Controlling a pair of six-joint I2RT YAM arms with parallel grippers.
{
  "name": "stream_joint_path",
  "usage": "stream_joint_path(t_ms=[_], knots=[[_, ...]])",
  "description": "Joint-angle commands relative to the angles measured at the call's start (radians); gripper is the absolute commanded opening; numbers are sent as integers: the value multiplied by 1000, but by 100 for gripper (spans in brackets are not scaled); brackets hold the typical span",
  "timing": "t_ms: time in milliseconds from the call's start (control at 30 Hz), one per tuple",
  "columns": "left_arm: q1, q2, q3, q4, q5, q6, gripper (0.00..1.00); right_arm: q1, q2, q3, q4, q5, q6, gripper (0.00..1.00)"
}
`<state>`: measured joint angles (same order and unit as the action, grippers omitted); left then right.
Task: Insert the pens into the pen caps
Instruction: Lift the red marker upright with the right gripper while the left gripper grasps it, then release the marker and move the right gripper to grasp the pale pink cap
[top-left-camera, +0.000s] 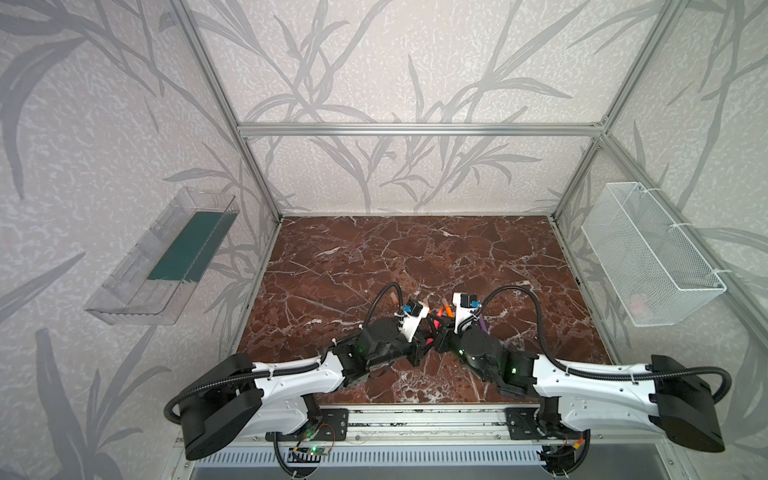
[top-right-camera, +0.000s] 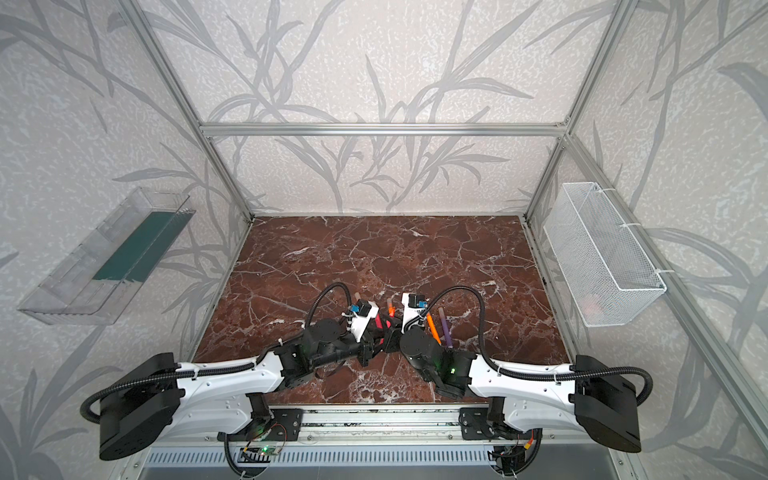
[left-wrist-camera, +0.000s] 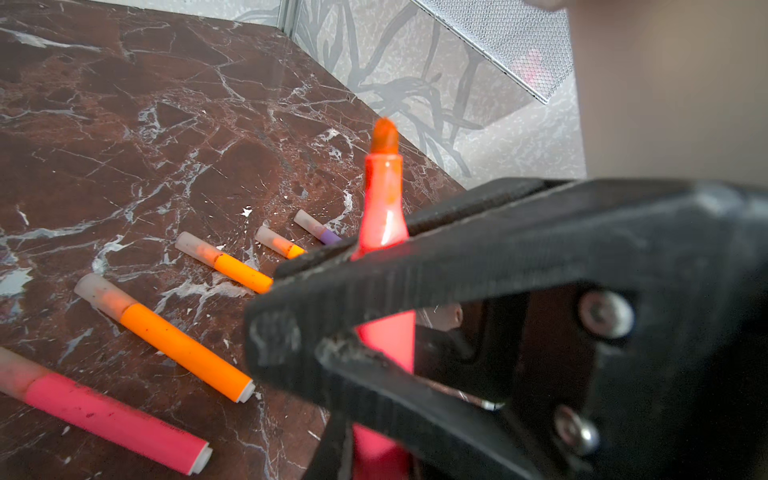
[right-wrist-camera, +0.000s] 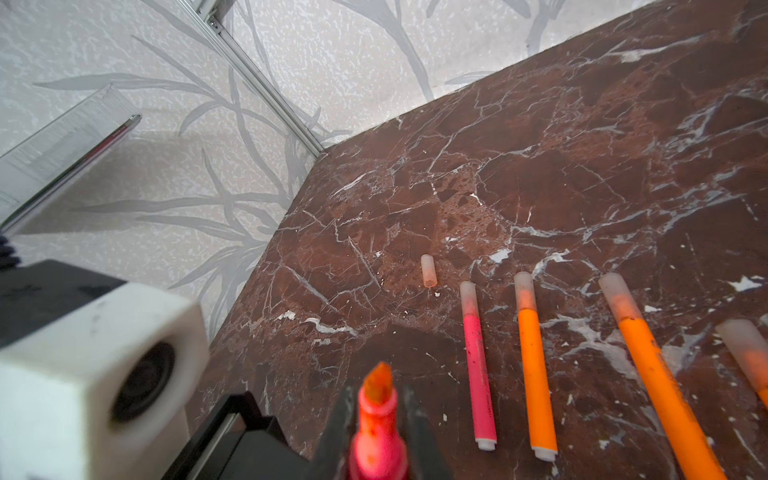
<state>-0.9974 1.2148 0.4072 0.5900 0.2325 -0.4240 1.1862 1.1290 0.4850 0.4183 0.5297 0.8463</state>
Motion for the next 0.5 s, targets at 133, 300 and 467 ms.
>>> stream_joint_path(t_ms=[133,300,467], knots=[[-12,28,7,60,-31,25,25,13,69,-46,228,-46,112,0],[-13,44,3,73,-51,26,27,19,107,-38,272,-43,125,0],[-12,6,-24,80,-102,22,13,18,119,-37,260,-24,141,0]])
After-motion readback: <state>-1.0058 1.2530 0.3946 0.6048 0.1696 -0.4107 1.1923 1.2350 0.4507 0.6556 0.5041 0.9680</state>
